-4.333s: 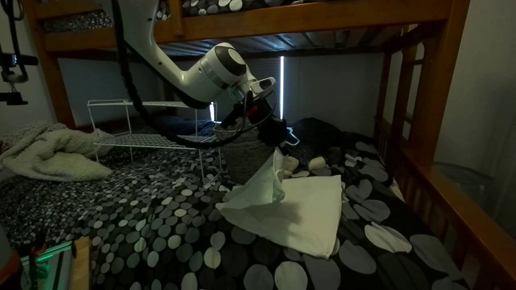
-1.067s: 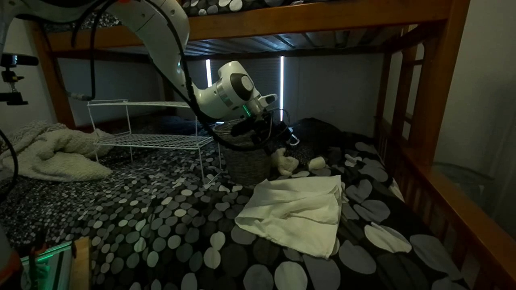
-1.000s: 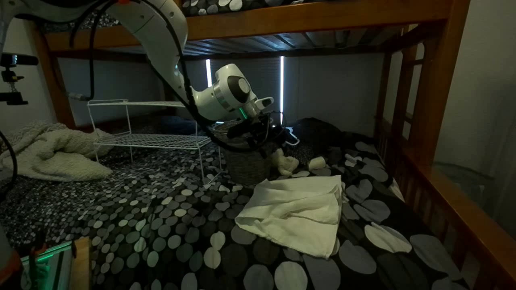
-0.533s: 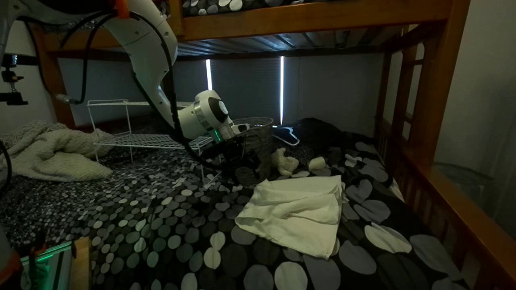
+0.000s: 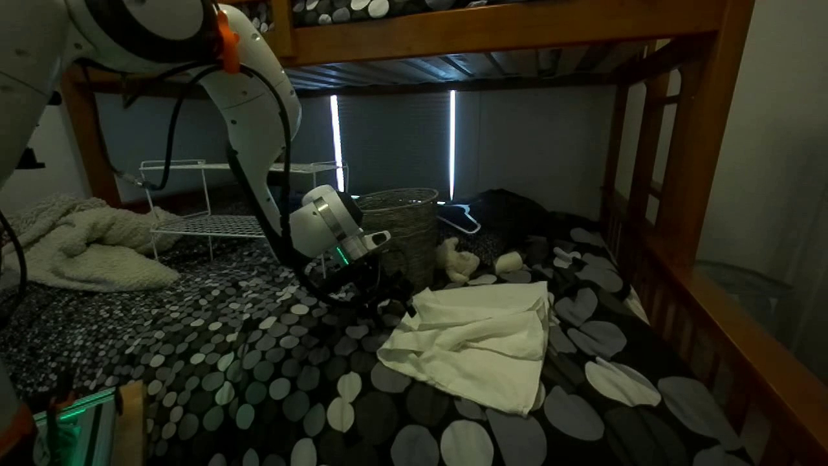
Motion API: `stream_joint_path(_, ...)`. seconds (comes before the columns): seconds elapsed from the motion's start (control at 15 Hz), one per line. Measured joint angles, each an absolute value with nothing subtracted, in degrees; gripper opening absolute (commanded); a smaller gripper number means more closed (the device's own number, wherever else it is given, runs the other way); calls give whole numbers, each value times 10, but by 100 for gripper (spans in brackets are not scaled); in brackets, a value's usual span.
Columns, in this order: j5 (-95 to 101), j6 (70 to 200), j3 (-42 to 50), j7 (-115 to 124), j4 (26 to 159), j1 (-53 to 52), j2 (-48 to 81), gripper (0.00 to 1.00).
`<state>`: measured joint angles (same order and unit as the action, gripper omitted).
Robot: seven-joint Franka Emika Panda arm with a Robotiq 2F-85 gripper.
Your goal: Fold the towel three times
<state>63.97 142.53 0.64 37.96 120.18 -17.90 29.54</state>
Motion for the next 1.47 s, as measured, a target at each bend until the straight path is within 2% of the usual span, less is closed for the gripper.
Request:
stream_joint_path(0.2,710,1400,7,448,1174,-186,324,100)
stream_joint_path(0.33,754,1370,6,477,1154,-187,340,74)
stream_joint_path(0.93,801,1352,-27,514,1115,-164,381,4)
stream_joint_path(1.0,799,1353,-34,512,1114,-159,380,0)
stream_joint_path(1.47,704,1393,-84,386,1128,-120,358,1)
